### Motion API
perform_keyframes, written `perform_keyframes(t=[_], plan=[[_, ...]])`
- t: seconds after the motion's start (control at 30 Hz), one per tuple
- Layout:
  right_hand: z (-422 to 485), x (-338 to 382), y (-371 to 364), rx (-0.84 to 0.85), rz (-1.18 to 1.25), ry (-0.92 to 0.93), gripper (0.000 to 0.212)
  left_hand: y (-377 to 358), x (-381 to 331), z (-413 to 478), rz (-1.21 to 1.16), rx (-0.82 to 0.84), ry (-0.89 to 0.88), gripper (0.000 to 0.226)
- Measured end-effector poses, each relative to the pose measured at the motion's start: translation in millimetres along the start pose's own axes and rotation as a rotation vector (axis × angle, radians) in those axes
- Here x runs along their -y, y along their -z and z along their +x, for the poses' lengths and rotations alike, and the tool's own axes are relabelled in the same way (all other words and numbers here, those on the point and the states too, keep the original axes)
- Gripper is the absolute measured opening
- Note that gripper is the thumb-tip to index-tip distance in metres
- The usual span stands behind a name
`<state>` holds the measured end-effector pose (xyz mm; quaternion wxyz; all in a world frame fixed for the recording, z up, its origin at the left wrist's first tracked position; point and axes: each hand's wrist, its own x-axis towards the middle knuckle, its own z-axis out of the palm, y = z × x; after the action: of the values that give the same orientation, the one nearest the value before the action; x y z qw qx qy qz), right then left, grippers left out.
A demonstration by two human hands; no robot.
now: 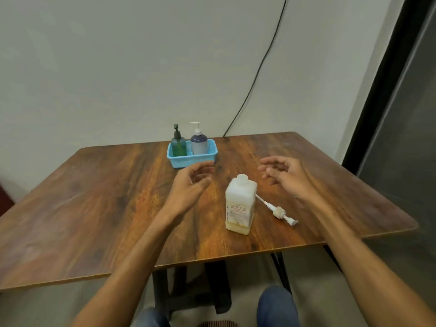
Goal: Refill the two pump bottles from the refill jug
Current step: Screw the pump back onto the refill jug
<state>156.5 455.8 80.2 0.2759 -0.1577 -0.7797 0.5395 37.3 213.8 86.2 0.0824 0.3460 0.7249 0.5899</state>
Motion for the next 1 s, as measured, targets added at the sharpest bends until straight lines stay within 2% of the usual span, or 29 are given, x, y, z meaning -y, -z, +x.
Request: perform_keyframes(t=[0.1, 0.27, 0.4, 0.47, 0.57, 0.67, 0.83, 1.0], plan=[[-22, -25, 11, -0.081, -0.153, 0.003, 0.029, -21, 6, -11, 0.077, 0.104, -0.003, 0.068], [-40, -71, 13, 0.007, -0.421, -0.187, 0.055, -52, 32, -16, 0.043, 0.265, 0.031, 0.098], [-50, -86, 3, 0.048, -0.572, -0.208, 0.068, -67, 40, -18, -0.028, 0.227, 0.022, 0.112], [-51, -92, -2, 0.024, -0.607, -0.173, 0.058, -72, 42, -16, -0.021, 0.181, 0.006, 0.113], [-52, -96, -4, -0.071, -0.606, -0.096, 0.030, -78, 45, -14, 0.002, 0.080, 0.004, 0.105], [-50, -81, 3, -0.132, -0.556, -0.065, 0.031, -81, 46, -13, 0.035, -0.005, -0.020, 0.093], [-39, -21, 27, -0.211, -0.463, 0.033, 0.024, -78, 51, -9, 0.061, -0.040, -0.049, 0.079], [-41, 75, 52, -0.159, -0.450, 0.132, 0.018, -75, 56, -3, 0.064, -0.053, -0.052, 0.078]])
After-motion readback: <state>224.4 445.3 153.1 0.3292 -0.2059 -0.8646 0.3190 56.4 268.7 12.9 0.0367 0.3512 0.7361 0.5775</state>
